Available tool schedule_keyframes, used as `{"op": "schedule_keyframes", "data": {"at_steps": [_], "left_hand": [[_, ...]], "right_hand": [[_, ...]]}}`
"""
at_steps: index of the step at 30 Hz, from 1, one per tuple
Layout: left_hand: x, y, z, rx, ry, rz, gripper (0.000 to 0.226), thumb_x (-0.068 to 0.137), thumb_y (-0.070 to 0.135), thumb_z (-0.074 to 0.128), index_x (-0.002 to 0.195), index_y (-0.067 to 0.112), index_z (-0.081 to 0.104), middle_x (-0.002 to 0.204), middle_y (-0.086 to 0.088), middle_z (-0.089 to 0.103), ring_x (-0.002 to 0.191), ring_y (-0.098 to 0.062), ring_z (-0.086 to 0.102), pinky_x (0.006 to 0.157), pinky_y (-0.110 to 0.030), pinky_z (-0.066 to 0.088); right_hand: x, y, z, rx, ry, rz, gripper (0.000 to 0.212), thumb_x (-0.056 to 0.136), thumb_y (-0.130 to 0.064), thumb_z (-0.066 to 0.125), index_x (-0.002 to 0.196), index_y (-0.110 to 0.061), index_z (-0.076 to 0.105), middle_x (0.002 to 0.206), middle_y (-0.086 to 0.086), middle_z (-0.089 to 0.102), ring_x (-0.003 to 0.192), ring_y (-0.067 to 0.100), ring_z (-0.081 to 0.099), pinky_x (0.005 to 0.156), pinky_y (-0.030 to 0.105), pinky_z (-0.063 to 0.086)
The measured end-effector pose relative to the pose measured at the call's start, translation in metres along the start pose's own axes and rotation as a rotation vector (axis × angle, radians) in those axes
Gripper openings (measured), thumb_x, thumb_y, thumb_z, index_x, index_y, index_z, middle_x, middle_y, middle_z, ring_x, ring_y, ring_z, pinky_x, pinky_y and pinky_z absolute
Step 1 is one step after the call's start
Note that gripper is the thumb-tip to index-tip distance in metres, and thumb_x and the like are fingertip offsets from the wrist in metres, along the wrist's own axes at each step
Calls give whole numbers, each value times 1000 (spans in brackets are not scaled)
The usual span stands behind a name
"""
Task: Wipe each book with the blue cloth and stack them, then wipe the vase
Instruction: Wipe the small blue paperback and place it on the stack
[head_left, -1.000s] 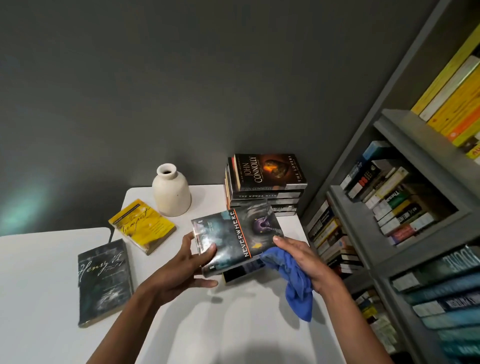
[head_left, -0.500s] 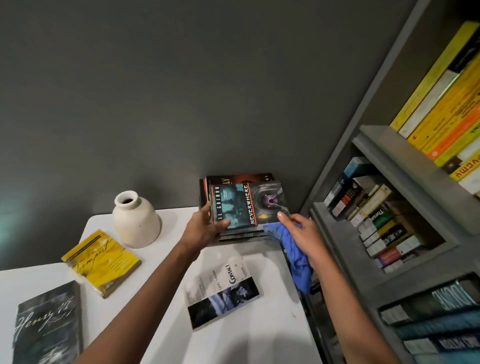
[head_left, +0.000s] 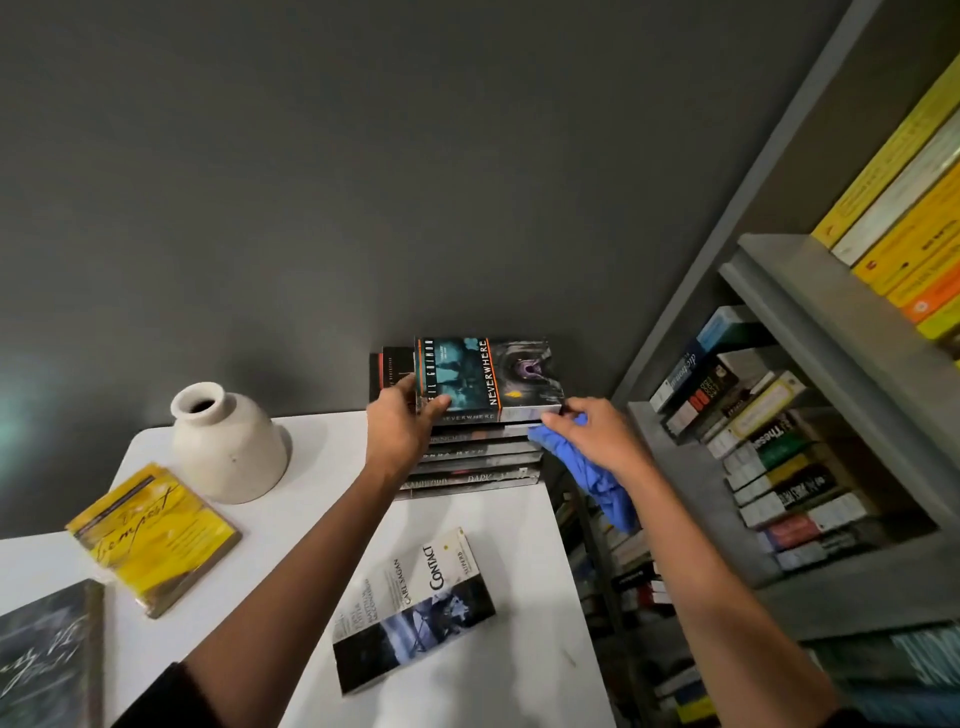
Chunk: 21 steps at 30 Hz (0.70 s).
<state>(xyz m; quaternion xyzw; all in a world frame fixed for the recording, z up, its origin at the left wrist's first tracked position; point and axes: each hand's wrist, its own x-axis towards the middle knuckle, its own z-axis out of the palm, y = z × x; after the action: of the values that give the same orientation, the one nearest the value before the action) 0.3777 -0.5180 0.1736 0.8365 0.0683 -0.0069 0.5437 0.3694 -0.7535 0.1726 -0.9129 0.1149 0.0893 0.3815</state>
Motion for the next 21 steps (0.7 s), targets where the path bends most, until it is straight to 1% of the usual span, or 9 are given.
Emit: {"op": "schedule_keyframes", "data": {"at_steps": [1,2,4,5,7,10,12,17,21], "left_hand": [[-1,-4,2,48,13,31,47,89,27,69,131,8,57,113,-8,71,105,-24,67,91,-29,51],[-3,-9,3,90,26,56,58,87,31,71,137,9,51,117,-8,70,111,-25,64,94,-30,49],[-8,-18,3,121,43,92,86,79,32,79,151,18,34,124,-9,67,119,-27,57,101,-40,46],[-10,-24,3,142,42,119,93,75,29,83,152,25,31,123,-9,66,119,-26,56,101,-43,46],[-15,-32,4,246,43,201,87,75,18,83,148,32,39,117,-7,65,112,-26,56,93,-41,49],[-22,-35,3,374,84,340,63,85,8,72,143,23,50,115,-11,63,107,-31,56,85,-44,52],[-23,-36,2,398,102,377,55,88,5,67,140,18,53,114,-15,64,103,-33,59,83,-46,54],[-22,-31,1,397,112,396,51,87,1,68,136,10,57,110,-17,68,97,-32,64,84,-45,56],[-19,-31,0,400,114,412,49,85,2,70,133,8,60,104,-16,70,90,-30,65,79,-37,53]], "right_hand": [[-1,2,2,-11,26,-2,49,89,-40,64,128,-10,60,123,4,61,118,22,56,95,26,40],[-2,4,3,-33,60,-3,48,89,-40,64,128,-11,59,121,3,61,115,22,56,94,27,41],[-5,8,6,-106,149,-35,40,88,-41,65,121,-17,64,106,0,60,102,21,60,84,28,46],[-6,8,7,-139,192,-53,36,88,-40,66,117,-19,66,99,-1,59,96,20,60,80,30,47],[-8,7,7,-201,240,-81,32,87,-39,66,112,-20,68,94,-2,57,91,22,60,77,35,50],[-7,1,7,-344,257,-132,28,87,-40,66,104,-18,70,95,1,59,92,26,61,76,38,50],[-5,-2,6,-404,254,-149,28,86,-42,66,99,-17,69,96,1,60,92,26,60,74,35,49],[-1,-6,4,-469,265,-169,28,85,-43,68,94,-16,69,96,1,62,93,26,60,70,32,43],[-2,-5,6,-476,269,-161,28,84,-42,69,96,-17,70,97,2,63,94,26,60,69,31,41]]}}
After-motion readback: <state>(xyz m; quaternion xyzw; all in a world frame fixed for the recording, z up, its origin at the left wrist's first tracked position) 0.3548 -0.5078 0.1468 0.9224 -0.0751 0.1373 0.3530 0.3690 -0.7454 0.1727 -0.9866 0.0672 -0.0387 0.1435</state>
